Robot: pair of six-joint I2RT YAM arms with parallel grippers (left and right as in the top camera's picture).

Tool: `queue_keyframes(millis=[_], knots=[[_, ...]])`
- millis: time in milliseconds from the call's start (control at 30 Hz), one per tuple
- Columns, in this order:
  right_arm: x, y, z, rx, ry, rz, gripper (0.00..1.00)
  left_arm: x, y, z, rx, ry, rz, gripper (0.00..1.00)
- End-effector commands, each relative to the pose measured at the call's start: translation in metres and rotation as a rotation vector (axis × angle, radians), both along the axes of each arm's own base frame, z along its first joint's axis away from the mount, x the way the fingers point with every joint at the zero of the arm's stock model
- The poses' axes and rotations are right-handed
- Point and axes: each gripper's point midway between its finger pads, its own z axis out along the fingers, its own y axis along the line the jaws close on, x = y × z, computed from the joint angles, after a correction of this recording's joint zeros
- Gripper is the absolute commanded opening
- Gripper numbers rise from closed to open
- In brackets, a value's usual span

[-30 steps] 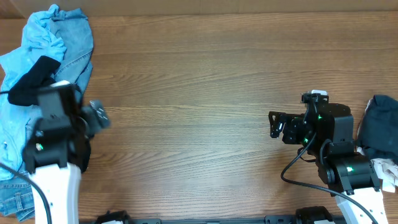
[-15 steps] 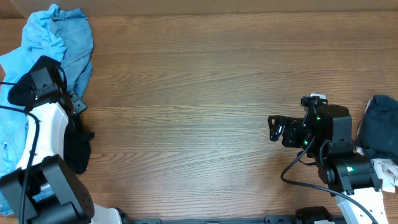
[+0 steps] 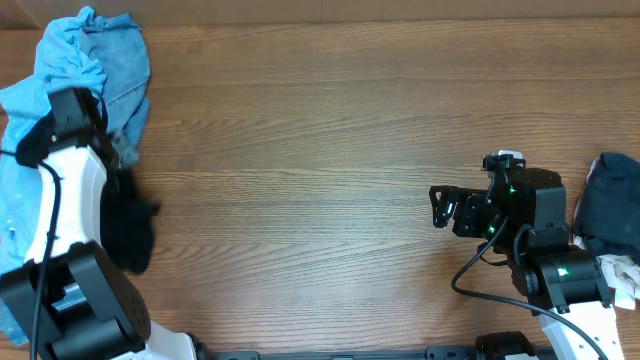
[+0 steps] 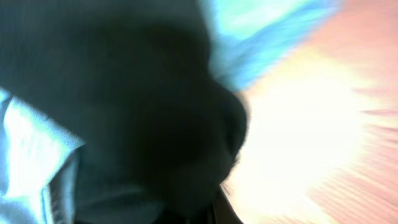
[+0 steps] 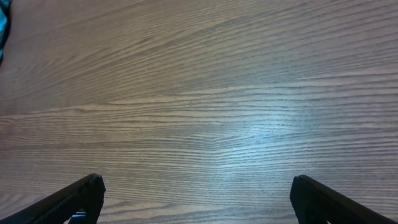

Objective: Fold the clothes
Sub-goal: 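Grasp the black T-shirt with the left gripper, then pull the black T-shirt right and drop it on the table center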

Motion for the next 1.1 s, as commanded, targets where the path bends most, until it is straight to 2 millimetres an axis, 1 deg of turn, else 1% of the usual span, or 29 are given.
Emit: queue_keyframes(millis=[0, 33, 67, 100, 133, 167, 200, 233, 267, 333, 400, 467, 667, 700, 733, 800, 833, 867, 900, 933, 1000, 1033, 1067], knots=[[0.007, 0.003, 0.014, 0.014, -0.039, 0.003, 1.00, 0.063, -0.121, 0.174, -0.159, -0.474, -0.420, 0.04], [0.008, 0.003, 0.013, 0.014, -0.037, 0.003, 1.00, 0.063, -0.152, 0.211, -0.166, -0.554, -0.506, 0.04], [0.009, 0.003, 0.012, 0.013, -0.035, 0.003, 1.00, 0.061, -0.170, 0.233, -0.157, -0.600, -0.554, 0.04], [0.010, 0.003, 0.010, 0.013, -0.029, 0.003, 1.00, 0.055, -0.195, 0.260, -0.134, -0.653, -0.620, 0.04], [0.011, 0.004, 0.009, 0.012, -0.022, 0.003, 1.00, 0.050, -0.211, 0.276, -0.112, -0.685, -0.656, 0.04], [0.011, 0.003, 0.007, 0.011, -0.014, 0.003, 1.00, 0.046, -0.221, 0.282, -0.102, -0.697, -0.669, 0.04], [0.012, 0.004, 0.004, 0.010, -0.004, 0.003, 1.00, 0.040, -0.234, 0.285, -0.107, -0.701, -0.693, 0.04], [0.012, 0.004, 0.002, 0.009, 0.002, 0.003, 1.00, 0.038, -0.241, 0.284, -0.120, -0.693, -0.707, 0.04], [0.013, 0.004, 0.000, 0.008, 0.010, 0.003, 1.00, 0.035, -0.249, 0.277, -0.144, -0.666, -0.710, 0.04], [0.015, 0.004, -0.003, 0.006, 0.019, 0.003, 1.00, 0.029, -0.254, 0.265, -0.165, -0.613, -0.713, 0.04], [0.016, 0.004, -0.004, 0.006, 0.021, 0.003, 1.00, 0.027, -0.251, 0.259, -0.158, -0.587, -0.701, 0.04], [0.017, 0.004, -0.004, 0.006, 0.021, 0.003, 1.00, 0.027, -0.243, 0.255, -0.127, -0.566, -0.670, 0.04], [0.017, 0.005, -0.004, 0.006, 0.021, 0.008, 1.00, 0.023, -0.244, 0.251, -0.141, -0.545, -0.677, 0.04], [0.016, 0.006, -0.004, 0.011, 0.020, 0.017, 1.00, 0.022, -0.249, 0.252, -0.163, -0.550, -0.696, 0.04], [0.017, 0.008, -0.003, 0.018, 0.015, 0.027, 1.00, 0.020, -0.261, 0.254, -0.216, -0.562, -0.744, 0.04], [0.020, 0.009, 0.001, 0.021, -0.004, 0.029, 1.00, 0.007, -0.299, 0.269, -0.358, -0.618, -0.947, 0.04], [0.022, 0.009, 0.002, 0.022, -0.013, 0.029, 1.00, -0.001, -0.314, 0.277, -0.416, -0.647, -1.048, 0.04], [0.023, 0.009, 0.003, 0.023, -0.019, 0.029, 1.00, -0.011, -0.327, 0.283, -0.469, -0.665, -1.135, 0.04], [0.023, 0.009, 0.004, 0.023, -0.022, 0.029, 1.00, -0.015, -0.331, 0.284, -0.492, -0.667, -1.165, 0.04], [0.023, 0.009, 0.004, 0.023, -0.023, 0.029, 1.00, -0.019, -0.334, 0.283, -0.512, -0.659, -1.181, 0.04], [0.023, 0.009, 0.004, 0.023, -0.023, 0.029, 1.00, -0.021, -0.330, 0.275, -0.495, -0.622, -1.171, 0.04], [0.023, 0.009, 0.004, 0.023, -0.023, 0.029, 1.00, -0.016, -0.319, 0.264, -0.436, -0.583, -1.117, 0.10], [0.023, 0.009, 0.004, 0.023, -0.023, 0.029, 1.00, -0.012, -0.308, 0.254, -0.381, -0.544, -1.062, 0.20]])
